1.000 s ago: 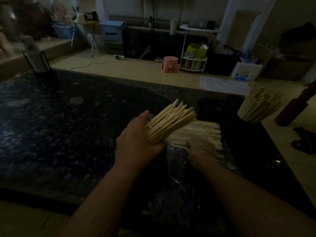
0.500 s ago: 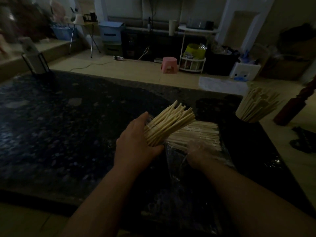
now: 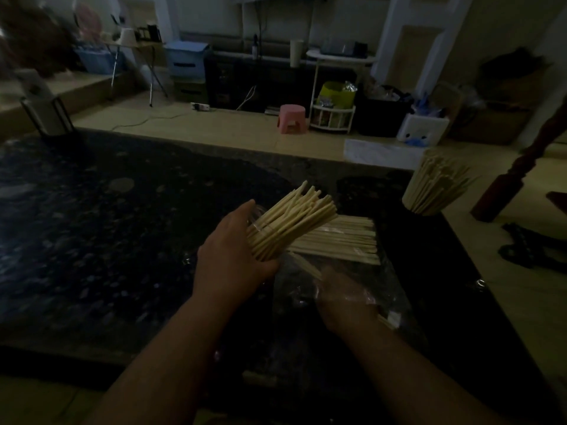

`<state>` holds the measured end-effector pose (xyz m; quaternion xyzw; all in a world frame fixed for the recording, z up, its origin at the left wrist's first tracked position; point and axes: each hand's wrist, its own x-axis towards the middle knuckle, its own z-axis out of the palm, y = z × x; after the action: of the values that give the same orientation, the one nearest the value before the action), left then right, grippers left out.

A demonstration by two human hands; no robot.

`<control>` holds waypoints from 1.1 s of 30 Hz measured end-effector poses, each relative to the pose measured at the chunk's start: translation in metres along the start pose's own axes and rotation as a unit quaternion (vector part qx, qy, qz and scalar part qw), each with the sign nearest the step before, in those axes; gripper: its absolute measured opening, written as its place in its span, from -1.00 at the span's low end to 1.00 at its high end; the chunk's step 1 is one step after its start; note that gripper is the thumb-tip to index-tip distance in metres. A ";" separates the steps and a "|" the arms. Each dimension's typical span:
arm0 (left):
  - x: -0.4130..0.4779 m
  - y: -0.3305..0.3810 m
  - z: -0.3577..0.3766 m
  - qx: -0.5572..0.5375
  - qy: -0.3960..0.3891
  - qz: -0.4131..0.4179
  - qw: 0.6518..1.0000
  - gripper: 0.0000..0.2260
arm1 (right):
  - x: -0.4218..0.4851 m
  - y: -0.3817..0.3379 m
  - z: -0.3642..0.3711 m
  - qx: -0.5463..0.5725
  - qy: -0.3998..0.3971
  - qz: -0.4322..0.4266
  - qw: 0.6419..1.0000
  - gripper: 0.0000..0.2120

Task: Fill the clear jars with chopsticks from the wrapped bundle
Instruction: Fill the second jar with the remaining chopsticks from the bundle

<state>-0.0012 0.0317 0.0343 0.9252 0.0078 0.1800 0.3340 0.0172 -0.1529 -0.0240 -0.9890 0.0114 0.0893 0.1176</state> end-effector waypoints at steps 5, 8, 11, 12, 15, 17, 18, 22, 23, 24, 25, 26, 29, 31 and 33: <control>-0.007 0.004 -0.003 0.016 -0.009 0.019 1.000 -0.09 | -0.026 0.008 0.001 -0.101 -0.017 -0.064 0.993 -0.58; -0.013 0.007 -0.004 0.028 -0.012 0.021 0.999 -0.06 | -0.040 0.008 -0.010 -0.086 -0.069 -0.091 0.990 -0.64; -0.018 0.010 -0.005 0.033 -0.006 0.033 0.999 -0.03 | -0.058 0.006 -0.030 -0.067 -0.078 -0.116 0.988 -0.64; -0.019 0.011 -0.005 0.033 -0.004 0.035 0.999 -0.03 | -0.064 0.006 -0.039 -0.059 -0.070 -0.124 0.988 -0.64; -0.021 0.011 -0.006 0.026 0.007 0.029 0.999 -0.02 | -0.078 0.007 -0.067 -0.060 -0.031 -0.149 0.986 -0.71; -0.021 0.010 -0.005 0.022 0.011 0.017 1.000 -0.01 | -0.083 0.009 -0.079 -0.058 0.012 -0.162 0.985 -0.83; -0.021 0.010 -0.005 0.022 0.014 0.011 1.000 -0.02 | -0.083 0.011 -0.082 -0.062 0.030 -0.169 0.983 -0.84; -0.022 0.010 -0.003 0.021 0.015 -0.002 1.000 -0.02 | -0.079 0.018 -0.086 -0.065 0.119 -0.175 0.975 -0.76; -0.022 0.010 -0.003 0.021 0.013 0.000 1.000 -0.02 | -0.077 0.019 -0.085 -0.060 0.155 -0.172 0.971 -0.74; -0.022 0.010 -0.002 0.023 0.013 0.003 1.000 -0.03 | -0.074 0.020 -0.083 -0.047 0.202 -0.180 0.962 -0.73; -0.022 0.011 -0.003 0.027 0.013 0.007 1.000 -0.03 | -0.072 0.020 -0.082 -0.029 0.244 -0.194 0.950 -0.73; -0.022 0.011 -0.003 0.032 0.012 0.011 0.999 -0.03 | -0.070 0.021 -0.081 0.000 0.289 -0.212 0.934 -0.74; -0.022 0.010 -0.001 0.051 0.009 0.022 0.998 -0.03 | -0.061 0.027 -0.082 0.062 0.394 -0.261 0.879 -0.74; -0.021 0.009 0.000 0.058 0.007 0.031 0.998 -0.02 | -0.061 0.027 -0.082 0.088 0.434 -0.275 0.853 -0.68; -0.020 0.008 0.001 0.061 0.002 0.038 0.997 -0.03 | -0.062 0.024 -0.082 0.135 0.440 -0.263 0.848 -0.60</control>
<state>-0.0206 0.0221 0.0317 0.9430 -0.0161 0.1937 0.2702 -0.0304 -0.1955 0.0600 -0.8650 -0.1865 -0.3919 0.2518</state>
